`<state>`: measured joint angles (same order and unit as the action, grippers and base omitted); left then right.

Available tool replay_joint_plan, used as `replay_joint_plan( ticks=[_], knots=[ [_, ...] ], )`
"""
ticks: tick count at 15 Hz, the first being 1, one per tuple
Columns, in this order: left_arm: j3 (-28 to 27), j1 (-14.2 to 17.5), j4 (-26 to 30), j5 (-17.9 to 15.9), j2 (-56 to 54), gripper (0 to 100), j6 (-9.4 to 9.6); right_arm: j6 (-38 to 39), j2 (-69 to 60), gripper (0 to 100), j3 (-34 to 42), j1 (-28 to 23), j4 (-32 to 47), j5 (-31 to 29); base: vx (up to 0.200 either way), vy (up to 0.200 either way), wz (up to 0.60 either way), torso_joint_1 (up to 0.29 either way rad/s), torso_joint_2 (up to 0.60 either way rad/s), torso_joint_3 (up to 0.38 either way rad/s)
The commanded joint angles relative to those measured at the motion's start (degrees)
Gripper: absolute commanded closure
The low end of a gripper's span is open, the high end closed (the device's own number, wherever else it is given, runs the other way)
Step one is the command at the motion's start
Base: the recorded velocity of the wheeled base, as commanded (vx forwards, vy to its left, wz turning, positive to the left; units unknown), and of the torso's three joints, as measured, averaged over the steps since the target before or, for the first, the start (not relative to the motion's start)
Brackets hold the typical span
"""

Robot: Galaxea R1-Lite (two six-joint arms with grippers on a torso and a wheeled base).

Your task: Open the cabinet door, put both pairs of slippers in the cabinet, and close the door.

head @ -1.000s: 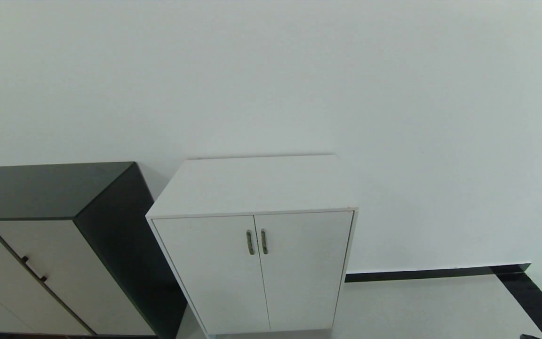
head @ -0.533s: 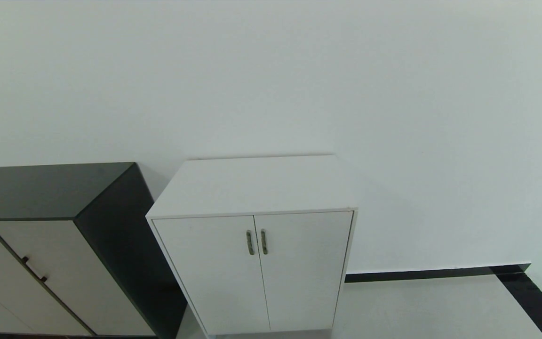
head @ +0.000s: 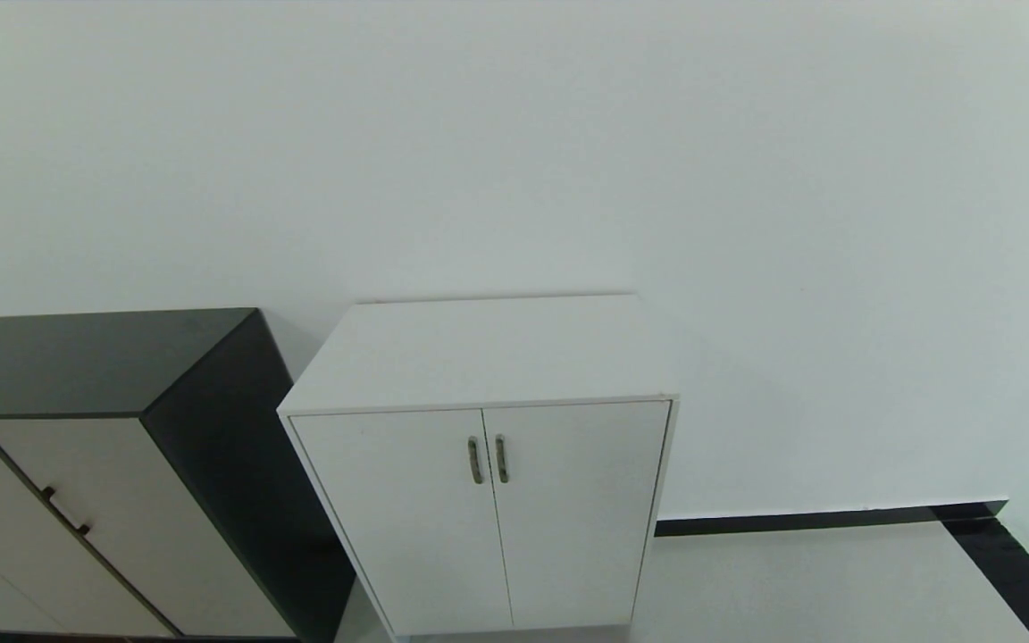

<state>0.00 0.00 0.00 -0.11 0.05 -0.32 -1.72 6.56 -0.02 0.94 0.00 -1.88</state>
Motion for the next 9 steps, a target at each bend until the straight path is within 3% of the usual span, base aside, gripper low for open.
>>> replay_joint_plan(
  ticks=[1, 9],
  knots=[
    [0.00, 0.00, 0.00, 0.02, 0.04, 100, -0.03, -0.21, -6.03, 100, 0.02, -0.41, 0.00, 0.12, 0.000, 0.000, 0.00, 0.000, 0.00, 0.000],
    [0.00, 0.00, 0.00, 0.11, 0.04, 100, 0.05, 1.63, -6.47, 100, 0.02, -0.76, 0.00, 1.97, 0.000, 0.000, 0.00, 0.000, 0.00, 0.000]
  ],
)
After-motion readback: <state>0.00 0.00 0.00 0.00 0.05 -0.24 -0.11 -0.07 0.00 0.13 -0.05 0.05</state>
